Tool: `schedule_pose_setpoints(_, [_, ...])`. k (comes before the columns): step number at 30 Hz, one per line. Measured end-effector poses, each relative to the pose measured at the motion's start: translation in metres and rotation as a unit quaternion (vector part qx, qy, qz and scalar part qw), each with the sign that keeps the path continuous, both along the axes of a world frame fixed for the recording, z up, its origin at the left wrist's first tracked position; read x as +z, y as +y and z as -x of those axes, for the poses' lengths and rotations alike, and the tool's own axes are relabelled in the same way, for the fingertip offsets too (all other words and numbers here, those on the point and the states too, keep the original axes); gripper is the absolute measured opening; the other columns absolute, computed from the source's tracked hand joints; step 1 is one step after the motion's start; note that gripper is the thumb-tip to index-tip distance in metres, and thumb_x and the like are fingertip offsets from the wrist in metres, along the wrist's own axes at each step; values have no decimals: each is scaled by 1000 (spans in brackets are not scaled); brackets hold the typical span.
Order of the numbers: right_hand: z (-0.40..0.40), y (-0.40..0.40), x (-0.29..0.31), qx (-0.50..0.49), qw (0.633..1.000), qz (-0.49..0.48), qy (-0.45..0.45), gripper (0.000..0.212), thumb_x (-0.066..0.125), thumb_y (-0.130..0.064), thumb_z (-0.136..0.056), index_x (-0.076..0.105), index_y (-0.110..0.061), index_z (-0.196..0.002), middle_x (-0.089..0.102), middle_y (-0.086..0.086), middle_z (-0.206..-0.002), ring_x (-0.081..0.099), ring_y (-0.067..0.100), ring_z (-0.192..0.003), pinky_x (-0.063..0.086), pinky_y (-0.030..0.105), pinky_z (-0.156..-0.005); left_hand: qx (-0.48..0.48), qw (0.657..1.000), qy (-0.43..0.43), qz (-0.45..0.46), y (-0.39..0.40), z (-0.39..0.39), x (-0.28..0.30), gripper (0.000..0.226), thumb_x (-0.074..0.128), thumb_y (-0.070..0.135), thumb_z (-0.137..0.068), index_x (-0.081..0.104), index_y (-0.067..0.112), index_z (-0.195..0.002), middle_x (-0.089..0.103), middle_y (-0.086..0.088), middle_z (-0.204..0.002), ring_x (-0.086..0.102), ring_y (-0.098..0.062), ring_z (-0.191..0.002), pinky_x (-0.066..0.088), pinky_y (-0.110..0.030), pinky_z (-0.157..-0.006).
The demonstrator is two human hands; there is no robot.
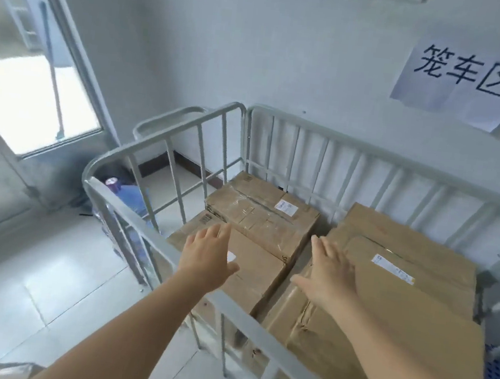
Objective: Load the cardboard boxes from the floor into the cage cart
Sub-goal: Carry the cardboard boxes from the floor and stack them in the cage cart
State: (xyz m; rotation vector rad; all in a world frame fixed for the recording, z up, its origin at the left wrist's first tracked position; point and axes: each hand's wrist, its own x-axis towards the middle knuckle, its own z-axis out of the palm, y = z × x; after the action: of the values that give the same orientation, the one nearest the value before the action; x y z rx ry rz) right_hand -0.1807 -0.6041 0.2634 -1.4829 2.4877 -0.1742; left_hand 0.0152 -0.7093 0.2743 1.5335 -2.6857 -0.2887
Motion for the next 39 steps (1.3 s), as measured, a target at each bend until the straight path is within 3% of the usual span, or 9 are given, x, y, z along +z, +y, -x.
schedule_pose_setpoints(4, [-79,-23,27,91,995,23,25,97,58,-54,-91,-2,-15,-157,-2,4,-165,-1,25,-151,7,43,-122,48,998,20,37,6,-88,26,89,62,48,-86,12,20,-153,27,-1,-155,27,-23,-142,20,-40,-118])
schedule_pose_setpoints(10, [-209,-44,54,194,980,44,-1,95,60,-47,-92,-3,-18,-157,-3,2,-165,-4,24,-151,3,41,-121,134,987,40,73,27,-226,46,75,62,50,-86,28,23,-147,39,1,-148,39,-23,-134,30,-39,-112])
schedule_pose_setpoints(20, [-412,-70,39,354,935,30,9,94,60,-54,-87,7,-15,-156,9,1,-163,8,23,-150,14,41,-119,328,944,-1,26,89,-424,22,70,55,47,-91,24,19,-147,36,0,-147,35,-24,-135,27,-35,-109])
schedule_pose_setpoints(29, [-544,-115,-11,482,876,-25,2,93,58,-52,-90,3,-18,-157,3,-1,-164,3,22,-151,11,42,-119,494,867,-13,-55,122,-543,-34,73,53,52,-91,23,20,-149,34,0,-150,32,-21,-138,25,-35,-112])
schedule_pose_setpoints(33, [-593,-152,-41,526,848,-57,4,93,58,-51,-90,3,-17,-157,4,0,-164,4,23,-151,12,42,-119,562,821,-20,-97,113,-582,-62,78,52,55,-90,17,22,-152,31,2,-153,30,-20,-140,25,-37,-114])
schedule_pose_setpoints(39, [-654,-222,-85,577,809,-111,2,93,58,-52,-90,4,-16,-157,6,1,-164,5,22,-151,12,40,-119,650,744,4,-152,84,-622,-98,71,52,49,-92,22,19,-149,42,0,-144,39,-22,-132,34,-37,-108])
